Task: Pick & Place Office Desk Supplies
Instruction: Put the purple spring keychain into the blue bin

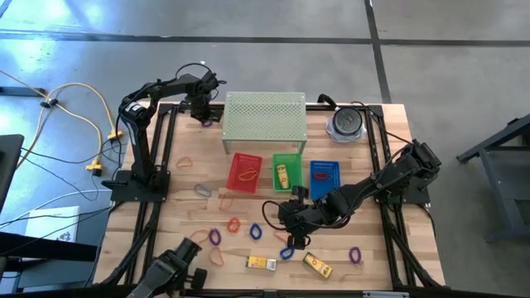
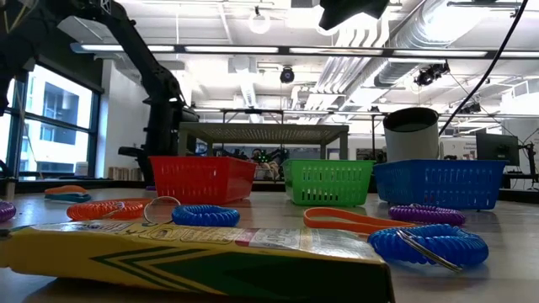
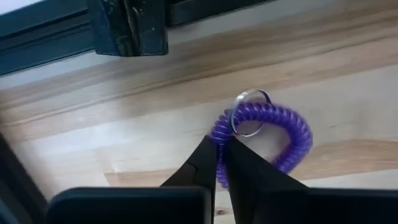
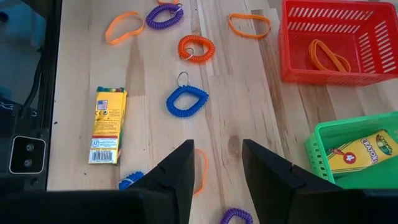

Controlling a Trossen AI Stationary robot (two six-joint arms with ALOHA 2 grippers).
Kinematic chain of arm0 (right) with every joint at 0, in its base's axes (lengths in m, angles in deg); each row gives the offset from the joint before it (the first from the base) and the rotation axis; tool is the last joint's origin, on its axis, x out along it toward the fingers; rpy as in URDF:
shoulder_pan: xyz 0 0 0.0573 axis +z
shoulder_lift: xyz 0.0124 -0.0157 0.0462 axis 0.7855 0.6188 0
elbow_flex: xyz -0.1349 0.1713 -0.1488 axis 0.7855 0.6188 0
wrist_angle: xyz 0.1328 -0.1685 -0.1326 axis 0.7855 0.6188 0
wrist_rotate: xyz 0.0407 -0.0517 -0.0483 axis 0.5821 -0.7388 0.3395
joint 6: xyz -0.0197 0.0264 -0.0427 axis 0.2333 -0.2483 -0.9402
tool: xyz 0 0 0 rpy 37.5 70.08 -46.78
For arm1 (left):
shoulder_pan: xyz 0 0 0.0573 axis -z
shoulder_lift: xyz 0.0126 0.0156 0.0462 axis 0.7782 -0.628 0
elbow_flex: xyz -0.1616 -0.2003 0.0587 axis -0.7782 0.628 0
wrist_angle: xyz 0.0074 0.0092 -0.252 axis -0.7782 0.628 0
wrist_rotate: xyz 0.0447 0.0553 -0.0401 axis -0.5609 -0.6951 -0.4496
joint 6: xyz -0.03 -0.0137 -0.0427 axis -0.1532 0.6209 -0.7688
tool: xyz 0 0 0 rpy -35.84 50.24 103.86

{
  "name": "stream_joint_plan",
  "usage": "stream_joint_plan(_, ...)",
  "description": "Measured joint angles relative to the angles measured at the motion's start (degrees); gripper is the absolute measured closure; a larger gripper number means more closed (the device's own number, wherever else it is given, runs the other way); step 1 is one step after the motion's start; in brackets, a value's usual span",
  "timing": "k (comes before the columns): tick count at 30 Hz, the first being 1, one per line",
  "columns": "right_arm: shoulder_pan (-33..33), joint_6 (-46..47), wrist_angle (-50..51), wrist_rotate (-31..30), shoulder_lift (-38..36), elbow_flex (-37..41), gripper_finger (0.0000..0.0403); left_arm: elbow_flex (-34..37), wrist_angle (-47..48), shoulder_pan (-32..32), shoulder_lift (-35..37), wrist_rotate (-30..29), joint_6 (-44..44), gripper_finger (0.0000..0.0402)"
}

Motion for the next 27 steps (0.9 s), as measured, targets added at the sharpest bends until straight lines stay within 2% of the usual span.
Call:
stream_joint_plan(4, 0.0, 0.0, 0.1, 0.1, 0.0, 0.0, 0.028, 0.4, 3.5, 1.4, 2.3, -2.7, 0.7, 0.0396)
stream_joint_plan(7, 0.0, 0.0, 0.2, 0.2, 0.0, 0.0, 0.028, 0.6, 7.3, 2.9, 6.7, -7.3, 0.6, 0.0398)
stream_joint_plan(9, 0.0, -0.3, 0.4, 0.2, 0.0, 0.0, 0.028, 0.0, 10.0, 4.0, 10.8, -9.9, 0.4, 0.0398)
stream_joint_plan(13, 0.0, -1.3, 0.4, 0.1, 0.0, 0.0, 0.028, 0.0, 15.8, 5.3, 18.9, -10.9, 0.2, 0.0399)
stream_joint_plan(17, 0.0, -1.5, 0.4, 0.0, 0.0, 0.0, 0.028, -0.1, 19.4, 9.3, 29.6, -12.2, 0.1, 0.04)
stream_joint_plan(22, 0.0, -1.6, -0.5, -1.4, 0.0, 0.0, 0.028, -0.1, 20.1, 19.5, 42.6, -11.8, -1.8, 0.04)
stream_joint_plan(25, 0.0, -1.3, -1.7, -4.5, 0.0, 0.0, 0.028, -0.1, 19.3, 29.5, 48.7, -11.7, -4.8, 0.04)
stream_joint_plan(27, 0.0, 0.1, -3.0, -8.9, 0.0, 0.0, 0.028, 0.0, 17.4, 37.5, 52.2, -12.5, -7.1, 0.04)
